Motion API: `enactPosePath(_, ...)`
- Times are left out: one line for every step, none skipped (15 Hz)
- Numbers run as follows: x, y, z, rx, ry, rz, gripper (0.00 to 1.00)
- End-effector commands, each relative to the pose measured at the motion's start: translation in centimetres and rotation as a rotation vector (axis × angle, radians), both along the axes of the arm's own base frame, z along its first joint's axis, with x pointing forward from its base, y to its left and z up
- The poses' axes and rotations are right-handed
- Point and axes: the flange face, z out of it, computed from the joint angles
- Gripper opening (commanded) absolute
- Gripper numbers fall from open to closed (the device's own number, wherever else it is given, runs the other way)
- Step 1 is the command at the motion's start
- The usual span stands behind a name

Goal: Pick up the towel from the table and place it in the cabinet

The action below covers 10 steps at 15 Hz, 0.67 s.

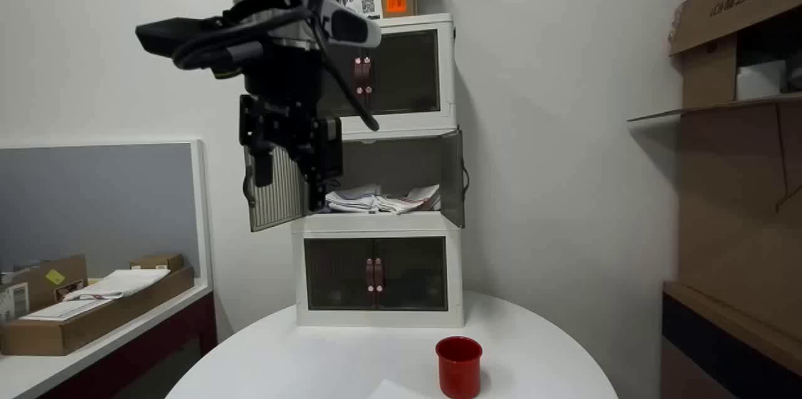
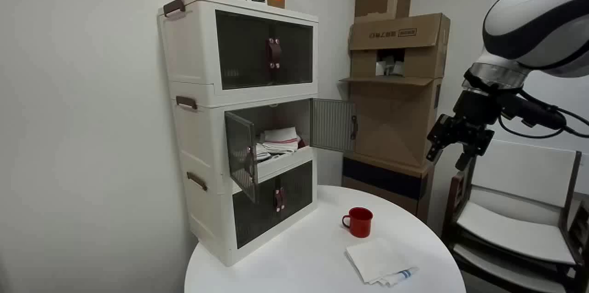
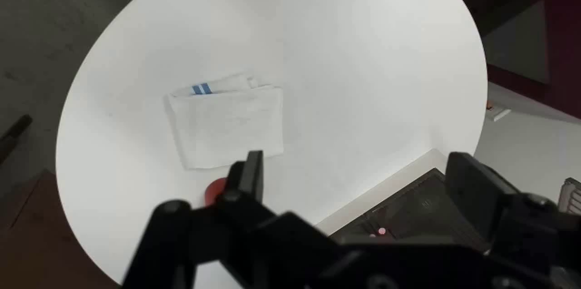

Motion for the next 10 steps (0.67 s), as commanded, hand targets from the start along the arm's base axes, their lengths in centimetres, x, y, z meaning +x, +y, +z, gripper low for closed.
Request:
enactPosePath(0.0, 0.0, 0.0, 0.000, 0.001, 0.000, 1.00)
enactPosePath(0.5, -0.1, -0.9, 0.001, 0.025, 0.002, 1.00)
enactPosePath(0.9, -0.1, -1.7, 0.010, 0.037, 0.012, 1.00)
enactPosePath(1.5, -0.2, -2.9, 0.009, 0.053, 0.029, 1.00)
enactPosePath(1.9, -0.2, -3.9, 0.016, 0.070, 0.046, 1.00)
enactPosePath(2.5, -0.4, -5.2, 0.023, 0.083, 0.059, 1.00)
enactPosePath(3.1, -0.6, -6.4, 0.025, 0.099, 0.071, 1.00)
enactPosePath(3.9, -1.0, -7.7, 0.009, 0.109, 0.093, 1.00)
enactPosePath(4.6, -1.5, -8.7, -0.006, 0.115, 0.107, 1.00)
enactPosePath(5.5, -2.0, -9.8, -0.025, 0.115, 0.127, 1.00)
